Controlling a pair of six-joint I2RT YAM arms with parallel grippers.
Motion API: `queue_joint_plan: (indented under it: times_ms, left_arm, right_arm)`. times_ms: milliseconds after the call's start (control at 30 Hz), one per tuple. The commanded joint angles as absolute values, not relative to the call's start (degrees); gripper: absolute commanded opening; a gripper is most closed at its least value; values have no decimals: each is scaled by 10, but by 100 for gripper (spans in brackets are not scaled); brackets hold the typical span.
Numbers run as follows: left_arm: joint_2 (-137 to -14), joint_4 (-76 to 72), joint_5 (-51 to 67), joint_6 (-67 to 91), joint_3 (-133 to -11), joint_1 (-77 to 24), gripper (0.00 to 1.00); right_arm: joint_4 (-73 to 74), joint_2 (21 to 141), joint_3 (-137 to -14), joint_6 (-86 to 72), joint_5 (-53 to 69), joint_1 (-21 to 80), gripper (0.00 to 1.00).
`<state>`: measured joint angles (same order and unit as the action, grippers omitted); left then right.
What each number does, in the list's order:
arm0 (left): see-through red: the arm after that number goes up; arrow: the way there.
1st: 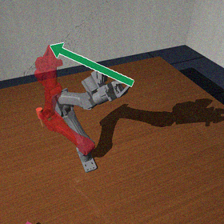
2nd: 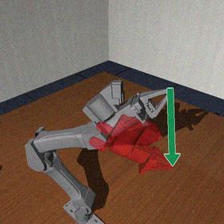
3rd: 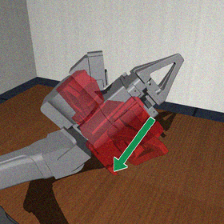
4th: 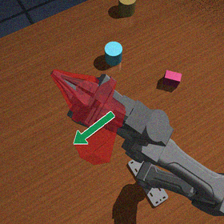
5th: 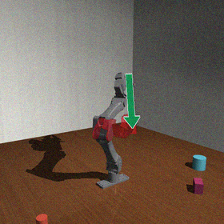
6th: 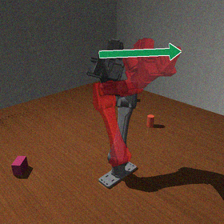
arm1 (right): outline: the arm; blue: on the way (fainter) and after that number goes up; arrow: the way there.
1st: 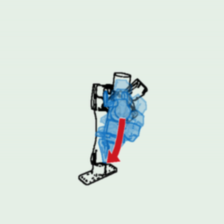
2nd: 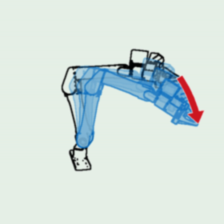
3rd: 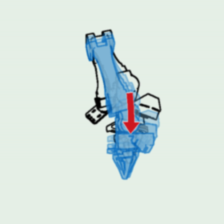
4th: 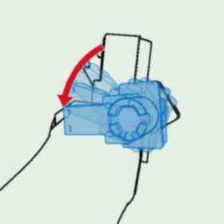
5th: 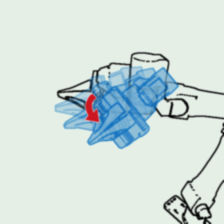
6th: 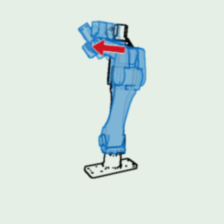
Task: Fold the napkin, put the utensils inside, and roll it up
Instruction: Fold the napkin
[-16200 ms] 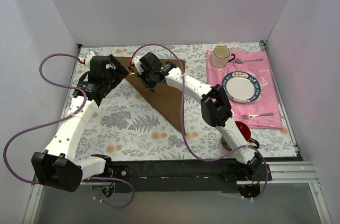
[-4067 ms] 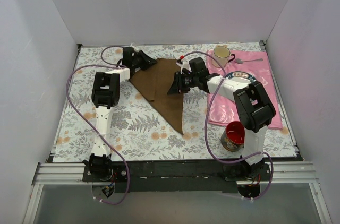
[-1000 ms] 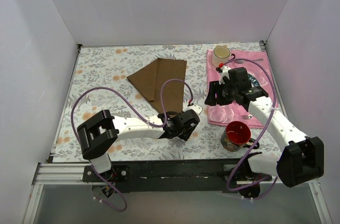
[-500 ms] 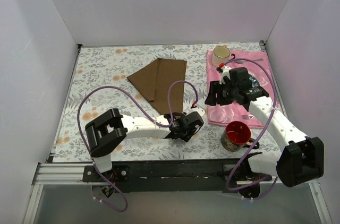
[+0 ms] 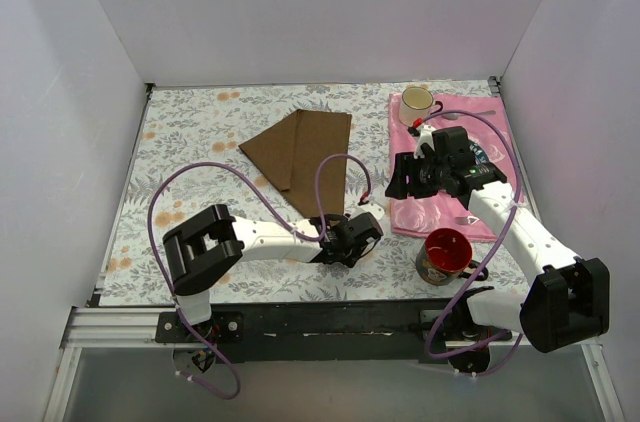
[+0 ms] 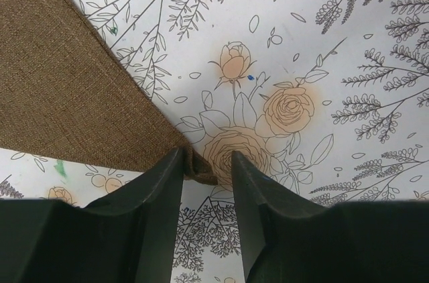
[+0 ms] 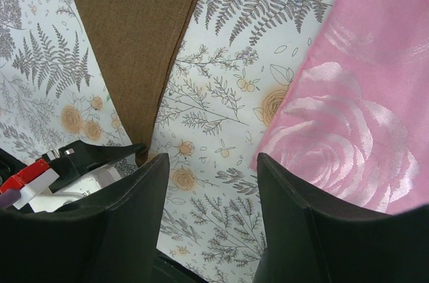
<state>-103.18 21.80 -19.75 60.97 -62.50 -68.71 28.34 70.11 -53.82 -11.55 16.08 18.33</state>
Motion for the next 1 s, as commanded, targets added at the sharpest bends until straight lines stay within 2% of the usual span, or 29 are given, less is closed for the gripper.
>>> queue_joint_plan:
  times_ms: [0, 133, 433, 700, 967]
  left_arm:
    - [-1023, 229, -217, 624, -593, -687, 32]
    - [-1009, 228, -227, 628, -577, -687, 26]
    - [-965, 243, -254, 634, -582, -687, 0]
    - [-929, 284, -244, 623, -637, -657, 0]
    - [-890, 292, -156, 625, -671, -531, 0]
  right_arm:
    - [270, 688, -540, -110, 175, 179, 63]
    - [267, 687, -542, -111, 176, 180, 63]
    - [264, 691, -541, -112, 181, 179, 63]
    - [264, 694, -543, -112, 185, 179, 63]
    - [259, 702, -550, -112, 191, 179, 63]
